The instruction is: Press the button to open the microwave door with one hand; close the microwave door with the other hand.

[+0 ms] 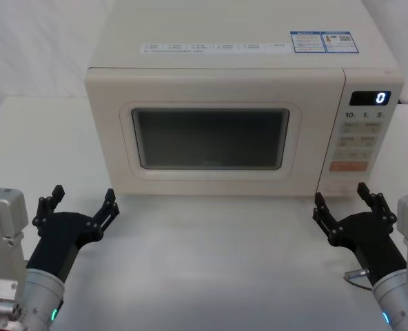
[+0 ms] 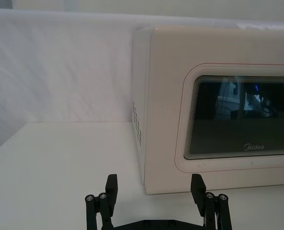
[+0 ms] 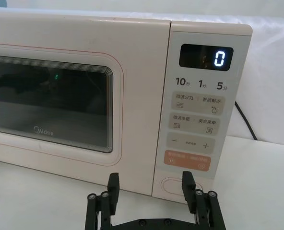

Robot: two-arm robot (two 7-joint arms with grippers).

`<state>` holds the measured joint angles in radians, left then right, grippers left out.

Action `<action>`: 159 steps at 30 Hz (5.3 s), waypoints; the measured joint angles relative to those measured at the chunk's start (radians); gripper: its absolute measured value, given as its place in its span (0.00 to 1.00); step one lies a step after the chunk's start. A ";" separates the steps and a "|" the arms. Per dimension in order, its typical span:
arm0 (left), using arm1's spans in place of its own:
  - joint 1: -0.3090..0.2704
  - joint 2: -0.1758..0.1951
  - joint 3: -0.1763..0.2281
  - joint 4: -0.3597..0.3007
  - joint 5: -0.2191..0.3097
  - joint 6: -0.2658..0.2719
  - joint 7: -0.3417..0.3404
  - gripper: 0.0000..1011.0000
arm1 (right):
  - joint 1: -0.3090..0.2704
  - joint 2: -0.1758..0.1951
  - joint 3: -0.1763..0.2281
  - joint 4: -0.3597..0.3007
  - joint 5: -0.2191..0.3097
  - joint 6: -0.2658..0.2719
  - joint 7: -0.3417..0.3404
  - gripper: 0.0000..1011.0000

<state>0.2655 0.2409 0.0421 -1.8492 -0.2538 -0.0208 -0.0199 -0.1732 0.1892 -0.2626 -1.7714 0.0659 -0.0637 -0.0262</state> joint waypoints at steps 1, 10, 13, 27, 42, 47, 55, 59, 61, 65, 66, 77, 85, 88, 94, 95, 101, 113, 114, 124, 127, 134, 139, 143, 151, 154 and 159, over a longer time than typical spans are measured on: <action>0.000 0.000 0.000 0.000 0.000 0.000 0.000 0.99 | 0.000 0.000 0.000 0.000 0.000 0.000 0.000 0.81; 0.000 0.000 0.000 0.000 0.000 0.000 0.000 0.99 | 0.000 0.000 0.000 0.000 0.000 0.000 0.000 0.55; 0.000 0.000 0.000 0.000 0.000 0.000 0.000 0.99 | 0.000 0.000 0.000 0.000 0.000 0.000 0.000 0.42; 0.000 0.000 0.000 0.000 0.000 0.000 0.000 0.99 | 0.000 0.000 0.000 0.000 0.000 0.000 0.000 0.03; 0.000 0.000 0.000 0.000 0.000 0.000 0.000 0.99 | 0.000 0.000 0.000 0.000 0.000 0.000 0.000 0.00; 0.000 0.000 0.000 0.000 0.000 0.000 0.000 0.99 | 0.000 0.000 0.000 0.000 0.000 0.000 0.000 0.00; 0.000 0.000 0.000 0.000 0.000 0.000 0.000 0.99 | 0.000 0.000 0.000 0.000 0.000 0.000 0.000 0.00; 0.000 0.000 0.000 0.000 0.000 0.000 0.000 0.99 | 0.000 0.000 0.000 0.000 0.000 0.000 0.000 0.00; 0.000 0.000 0.000 0.000 0.000 0.000 0.000 0.99 | 0.000 -0.001 0.001 0.000 0.000 0.000 0.000 0.00; 0.000 0.000 0.000 0.000 0.000 0.000 0.000 0.99 | -0.004 -0.010 0.005 -0.001 -0.005 0.002 0.004 0.00; 0.000 0.000 0.000 0.000 0.000 0.000 0.000 0.99 | -0.005 -0.015 0.008 -0.001 -0.006 0.005 0.008 0.00; 0.000 0.000 0.000 0.000 0.000 0.000 0.000 0.99 | -0.005 -0.047 0.053 0.014 0.065 0.039 0.088 0.00; 0.000 0.000 0.000 0.000 0.000 0.000 0.000 0.99 | 0.028 -0.062 0.085 0.054 0.116 0.102 0.140 0.00; 0.000 0.000 0.000 0.000 0.000 0.000 0.000 0.99 | 0.054 -0.062 0.099 0.075 0.137 0.135 0.158 0.00; 0.000 0.000 0.000 0.000 0.000 0.000 0.000 0.99 | 0.089 -0.056 0.105 0.096 0.150 0.179 0.168 0.00; 0.000 0.000 0.000 0.000 0.000 0.000 0.000 0.99 | 0.093 -0.055 0.105 0.098 0.151 0.185 0.170 0.00; 0.000 0.000 0.000 0.000 0.000 0.000 0.000 0.99 | 0.136 -0.042 0.094 0.117 0.146 0.236 0.173 0.00; 0.000 0.000 0.000 0.000 0.000 0.000 0.000 0.99 | 0.183 -0.045 0.069 0.146 0.037 0.287 0.122 0.00; 0.000 0.000 0.000 0.000 0.000 0.000 0.000 0.99 | 0.183 -0.045 0.069 0.146 0.037 0.287 0.122 0.00; 0.000 0.000 0.000 0.000 0.000 0.000 0.000 0.99 | 0.205 -0.070 0.090 0.193 0.027 0.283 0.132 0.00; 0.000 0.000 0.000 0.000 0.000 0.000 0.000 0.99 | 0.212 -0.076 0.098 0.207 0.031 0.278 0.137 0.00; 0.000 0.000 0.000 0.000 0.000 0.000 0.000 0.99 | 0.221 -0.089 0.118 0.232 0.046 0.258 0.141 0.00; 0.000 0.000 0.000 0.000 0.000 0.000 0.000 0.99 | 0.222 -0.099 0.126 0.239 0.053 0.241 0.140 0.00; 0.000 0.000 0.000 0.000 0.000 0.000 0.000 0.99 | 0.225 -0.104 0.128 0.247 0.058 0.230 0.140 0.00; 0.000 0.000 0.000 0.000 0.000 0.000 0.000 0.99 | 0.233 -0.111 0.127 0.259 0.062 0.216 0.141 0.00; 0.000 0.000 0.000 0.000 0.000 0.000 0.000 0.99 | 0.234 -0.113 0.127 0.262 0.062 0.212 0.140 0.00; 0.000 0.000 0.000 0.000 0.000 0.000 0.000 0.99 | 0.234 -0.116 0.127 0.264 0.062 0.208 0.136 0.00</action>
<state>0.2655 0.2409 0.0421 -1.8492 -0.2539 -0.0208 -0.0199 0.0611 0.0737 -0.1360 -1.5075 0.1277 0.1443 0.1101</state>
